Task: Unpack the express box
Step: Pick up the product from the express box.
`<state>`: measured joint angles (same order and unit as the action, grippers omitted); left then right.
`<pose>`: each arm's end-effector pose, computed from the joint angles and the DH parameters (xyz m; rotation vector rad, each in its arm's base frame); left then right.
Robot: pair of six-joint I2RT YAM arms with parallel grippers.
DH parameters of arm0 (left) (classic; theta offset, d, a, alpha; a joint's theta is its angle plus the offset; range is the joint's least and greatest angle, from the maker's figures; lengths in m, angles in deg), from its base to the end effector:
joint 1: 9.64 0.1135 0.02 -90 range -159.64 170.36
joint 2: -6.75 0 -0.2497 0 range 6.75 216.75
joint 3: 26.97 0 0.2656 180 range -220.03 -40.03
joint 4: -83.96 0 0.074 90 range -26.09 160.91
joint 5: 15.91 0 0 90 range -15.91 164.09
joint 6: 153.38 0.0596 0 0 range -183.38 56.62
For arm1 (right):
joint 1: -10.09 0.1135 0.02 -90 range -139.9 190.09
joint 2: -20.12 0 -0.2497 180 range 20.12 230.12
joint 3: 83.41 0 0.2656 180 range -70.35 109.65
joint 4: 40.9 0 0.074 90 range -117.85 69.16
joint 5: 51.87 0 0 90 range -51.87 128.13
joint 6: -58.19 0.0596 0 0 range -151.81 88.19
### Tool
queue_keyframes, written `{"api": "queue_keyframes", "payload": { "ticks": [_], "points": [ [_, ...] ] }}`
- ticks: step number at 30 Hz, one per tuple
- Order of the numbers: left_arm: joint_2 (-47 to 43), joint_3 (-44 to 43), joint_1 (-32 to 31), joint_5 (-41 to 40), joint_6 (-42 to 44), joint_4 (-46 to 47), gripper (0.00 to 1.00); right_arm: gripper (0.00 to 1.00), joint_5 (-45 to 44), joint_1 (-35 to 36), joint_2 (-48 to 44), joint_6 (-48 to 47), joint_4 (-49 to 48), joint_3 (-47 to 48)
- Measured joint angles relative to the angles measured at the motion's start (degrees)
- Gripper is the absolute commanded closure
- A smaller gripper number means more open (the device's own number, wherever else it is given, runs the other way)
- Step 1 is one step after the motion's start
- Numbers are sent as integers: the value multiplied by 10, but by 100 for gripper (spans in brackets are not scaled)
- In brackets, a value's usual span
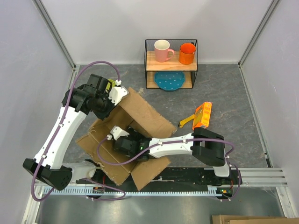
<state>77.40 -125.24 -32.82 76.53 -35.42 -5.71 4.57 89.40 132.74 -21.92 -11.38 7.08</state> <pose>0.2152 -0.0949 0.3543 1.1575 2.3865 -0.0289 0.1138 0.4251 0.1470 -1.0976 2.0029 0.0669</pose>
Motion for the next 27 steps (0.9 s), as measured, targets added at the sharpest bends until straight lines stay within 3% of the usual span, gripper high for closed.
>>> {"api": "queue_keyframes", "payload": {
  "ticks": [3,9,11,14,27],
  "points": [
    [0,4,2,-6,-1,-1,98,53,-13,-4,6,0,-25,-3],
    [0,4,3,-6,-4,2,98,57,-11,-13,-15,0,-53,-29],
    [0,4,3,-7,-4,3,98,68,-7,-14,-20,0,-60,-36],
    [-1,6,2,-9,-6,4,98,78,4,-14,-32,-1,-70,-48],
    [-8,74,-16,-21,-41,18,98,76,44,30,-97,-23,-4,-69]
  ]
}}
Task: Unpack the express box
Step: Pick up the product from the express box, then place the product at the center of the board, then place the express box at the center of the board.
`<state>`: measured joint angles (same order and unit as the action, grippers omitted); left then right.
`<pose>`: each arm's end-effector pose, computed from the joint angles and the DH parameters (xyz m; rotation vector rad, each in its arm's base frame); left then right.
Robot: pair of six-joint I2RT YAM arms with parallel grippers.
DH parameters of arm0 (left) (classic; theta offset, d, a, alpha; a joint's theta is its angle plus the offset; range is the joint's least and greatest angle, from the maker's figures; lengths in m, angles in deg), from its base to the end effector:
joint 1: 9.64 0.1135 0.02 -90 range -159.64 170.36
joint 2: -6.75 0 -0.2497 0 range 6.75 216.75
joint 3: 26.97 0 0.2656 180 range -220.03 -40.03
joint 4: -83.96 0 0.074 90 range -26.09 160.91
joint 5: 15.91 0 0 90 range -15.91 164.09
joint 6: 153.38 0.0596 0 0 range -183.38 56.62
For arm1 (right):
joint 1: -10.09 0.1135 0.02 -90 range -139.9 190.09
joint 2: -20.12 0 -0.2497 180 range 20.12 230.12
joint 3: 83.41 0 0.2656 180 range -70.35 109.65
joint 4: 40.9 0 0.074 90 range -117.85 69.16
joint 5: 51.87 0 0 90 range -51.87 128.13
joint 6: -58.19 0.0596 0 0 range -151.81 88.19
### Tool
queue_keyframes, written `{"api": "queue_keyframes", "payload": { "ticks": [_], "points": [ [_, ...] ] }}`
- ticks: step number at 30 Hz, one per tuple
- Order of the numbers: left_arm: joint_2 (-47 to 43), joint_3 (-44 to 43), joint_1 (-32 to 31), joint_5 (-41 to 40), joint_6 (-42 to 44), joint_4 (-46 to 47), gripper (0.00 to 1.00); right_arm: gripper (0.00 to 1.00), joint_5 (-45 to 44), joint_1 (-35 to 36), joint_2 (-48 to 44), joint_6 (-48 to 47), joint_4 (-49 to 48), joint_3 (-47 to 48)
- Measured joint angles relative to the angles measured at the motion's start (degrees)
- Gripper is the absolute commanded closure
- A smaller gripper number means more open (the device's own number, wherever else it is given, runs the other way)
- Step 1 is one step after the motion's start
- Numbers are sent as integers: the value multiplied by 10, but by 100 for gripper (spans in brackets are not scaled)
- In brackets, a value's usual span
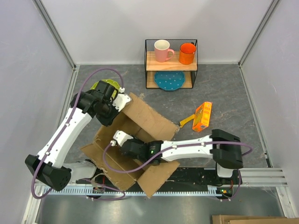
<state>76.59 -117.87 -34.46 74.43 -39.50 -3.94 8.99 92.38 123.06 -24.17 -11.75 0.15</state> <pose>0.2126 -0.0987 0.3205 1.1302 2.4932 -0.0127 0.0838 0.4023 0.1743 -1.2044 1.9496 0.1907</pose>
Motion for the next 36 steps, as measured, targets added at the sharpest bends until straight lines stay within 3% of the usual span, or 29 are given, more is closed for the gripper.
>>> {"api": "queue_keyframes", "payload": {
  "ticks": [4,8,12,16,22,26,29,30,31,32,33,36],
  "points": [
    [30,19,-4,6,-17,-17,98,80,-29,4,-75,-9,-28,0],
    [69,23,9,-55,-15,-11,98,81,-55,14,-229,-8,-45,7],
    [94,19,14,-78,-15,-10,98,81,-80,16,-321,-8,-58,23],
    [144,-25,30,-94,-11,-19,98,81,-111,15,-360,-5,-42,24],
    [239,-160,85,-108,4,-31,98,81,-162,9,-384,14,16,14],
    [271,-212,126,-91,4,-31,93,80,-167,-42,-398,59,59,-9],
    [277,-214,148,-71,4,-31,73,78,-140,-122,-401,99,75,-49],
    [278,-211,155,-64,4,-31,52,78,-125,-150,-401,111,82,-67],
    [278,-207,162,-57,3,-30,43,78,-110,-176,-399,122,89,-85],
    [277,-202,168,-47,3,-29,16,78,-96,-200,-395,131,98,-101],
    [277,-197,173,-39,0,-27,3,78,-81,-219,-389,138,105,-114],
    [277,-177,186,0,-5,-27,1,76,-42,-250,-362,155,118,-133]
  ]
}}
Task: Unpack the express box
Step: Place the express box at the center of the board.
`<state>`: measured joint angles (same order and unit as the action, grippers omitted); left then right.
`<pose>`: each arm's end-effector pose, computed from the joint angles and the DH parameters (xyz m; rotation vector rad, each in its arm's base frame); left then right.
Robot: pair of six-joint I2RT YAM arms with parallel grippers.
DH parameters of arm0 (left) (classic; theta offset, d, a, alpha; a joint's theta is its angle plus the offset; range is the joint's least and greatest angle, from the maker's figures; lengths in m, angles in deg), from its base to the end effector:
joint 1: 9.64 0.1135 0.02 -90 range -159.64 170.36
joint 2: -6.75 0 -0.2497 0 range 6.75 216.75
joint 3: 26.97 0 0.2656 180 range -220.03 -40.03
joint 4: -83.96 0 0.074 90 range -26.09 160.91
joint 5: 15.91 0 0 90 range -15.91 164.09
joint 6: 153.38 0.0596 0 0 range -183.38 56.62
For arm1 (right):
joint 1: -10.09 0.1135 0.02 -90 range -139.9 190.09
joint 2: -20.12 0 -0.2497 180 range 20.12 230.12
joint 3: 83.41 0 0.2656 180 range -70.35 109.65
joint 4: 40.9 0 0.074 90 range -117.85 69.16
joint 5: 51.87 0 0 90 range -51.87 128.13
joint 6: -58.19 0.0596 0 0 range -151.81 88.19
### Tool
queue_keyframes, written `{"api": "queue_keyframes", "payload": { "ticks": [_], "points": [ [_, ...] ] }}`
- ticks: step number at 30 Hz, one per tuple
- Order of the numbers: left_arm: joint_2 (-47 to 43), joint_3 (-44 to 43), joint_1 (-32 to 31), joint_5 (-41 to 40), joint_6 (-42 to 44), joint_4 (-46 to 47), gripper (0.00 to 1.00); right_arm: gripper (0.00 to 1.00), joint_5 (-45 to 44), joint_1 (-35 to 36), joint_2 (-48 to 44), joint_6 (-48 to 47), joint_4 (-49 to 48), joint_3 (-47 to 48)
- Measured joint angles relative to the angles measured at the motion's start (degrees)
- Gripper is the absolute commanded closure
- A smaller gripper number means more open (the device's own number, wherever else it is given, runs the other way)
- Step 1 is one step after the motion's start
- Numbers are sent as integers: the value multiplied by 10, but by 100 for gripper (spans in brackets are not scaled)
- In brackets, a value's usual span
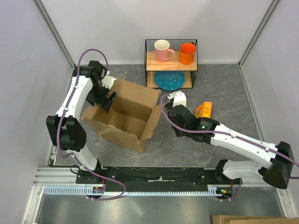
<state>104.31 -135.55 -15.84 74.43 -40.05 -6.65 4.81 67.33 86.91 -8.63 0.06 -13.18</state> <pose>0.3357 -0.0368 0.2804 0.7554 2.8629 0.0315 0.1817 0.2219 0.2835 -0.3170 2.0864 0.1873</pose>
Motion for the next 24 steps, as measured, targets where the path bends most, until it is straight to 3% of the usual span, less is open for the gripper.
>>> {"api": "queue_keyframes", "payload": {
  "ticks": [10,17,20,24],
  "points": [
    [-5,-10,12,108,0,0,1,72,102,-36,106,31,-39,-27],
    [-70,-25,12,139,0,0,1,63,141,-81,201,35,-102,-31],
    [-83,-26,12,153,0,-1,1,57,142,-96,252,35,-123,-28],
    [-86,-21,14,166,0,-1,1,38,142,-101,308,34,-136,-27]
  ]
}}
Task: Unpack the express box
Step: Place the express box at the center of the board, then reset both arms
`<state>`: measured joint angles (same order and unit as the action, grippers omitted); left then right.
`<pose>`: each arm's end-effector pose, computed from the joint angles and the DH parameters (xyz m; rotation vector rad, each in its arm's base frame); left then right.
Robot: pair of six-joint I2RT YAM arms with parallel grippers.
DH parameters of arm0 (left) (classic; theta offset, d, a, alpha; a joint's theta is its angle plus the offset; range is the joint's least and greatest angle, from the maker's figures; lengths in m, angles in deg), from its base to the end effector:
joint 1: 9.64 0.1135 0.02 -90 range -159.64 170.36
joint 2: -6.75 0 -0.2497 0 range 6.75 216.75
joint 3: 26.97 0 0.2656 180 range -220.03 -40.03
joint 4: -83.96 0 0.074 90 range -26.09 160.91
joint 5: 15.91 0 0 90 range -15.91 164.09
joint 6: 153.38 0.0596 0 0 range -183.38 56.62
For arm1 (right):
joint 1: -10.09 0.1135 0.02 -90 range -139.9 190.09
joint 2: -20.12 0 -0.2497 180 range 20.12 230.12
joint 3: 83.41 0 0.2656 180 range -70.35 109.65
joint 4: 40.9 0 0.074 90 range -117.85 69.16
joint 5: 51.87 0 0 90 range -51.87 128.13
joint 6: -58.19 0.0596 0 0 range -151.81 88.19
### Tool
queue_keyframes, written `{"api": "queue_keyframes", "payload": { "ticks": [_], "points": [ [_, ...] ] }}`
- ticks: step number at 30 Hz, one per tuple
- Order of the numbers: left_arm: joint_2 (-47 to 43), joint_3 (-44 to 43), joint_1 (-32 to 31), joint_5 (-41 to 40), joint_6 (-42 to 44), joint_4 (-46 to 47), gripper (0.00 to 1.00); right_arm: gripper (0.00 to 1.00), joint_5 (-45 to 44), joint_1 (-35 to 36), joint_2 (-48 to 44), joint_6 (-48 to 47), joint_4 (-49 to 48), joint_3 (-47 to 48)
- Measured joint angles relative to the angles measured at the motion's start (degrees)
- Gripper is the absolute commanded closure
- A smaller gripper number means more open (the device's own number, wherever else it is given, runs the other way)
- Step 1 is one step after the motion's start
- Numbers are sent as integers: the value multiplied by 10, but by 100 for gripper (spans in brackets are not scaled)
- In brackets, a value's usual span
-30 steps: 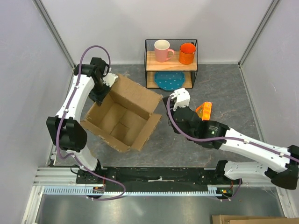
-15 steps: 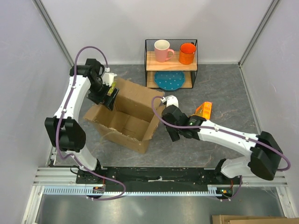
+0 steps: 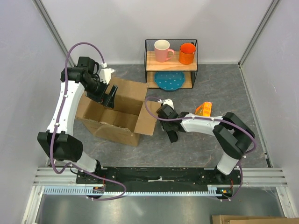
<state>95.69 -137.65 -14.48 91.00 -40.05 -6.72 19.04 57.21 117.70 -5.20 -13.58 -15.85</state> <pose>0.3066 -0.0434 0.3393 0.7338 2.6161 -0.3174 0.2546 0.2456 0.1184 -0.3227 2.4727 0.1027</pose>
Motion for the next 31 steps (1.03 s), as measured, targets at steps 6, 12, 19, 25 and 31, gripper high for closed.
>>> {"api": "queue_keyframes", "payload": {
  "ticks": [6,12,19,25,31],
  "points": [
    [-6,5,1,35,0,0,1,2,-3,-2,8,-4,-9,18],
    [-15,-27,2,107,3,-3,1,2,-2,-3,-46,-9,8,25],
    [-90,-36,3,179,-6,40,1,2,7,-4,-184,-20,47,88],
    [-181,4,3,179,-38,131,1,2,16,-4,-255,-26,66,118],
    [-199,70,3,150,-50,191,1,2,26,-4,-271,-29,77,100]
  ]
}}
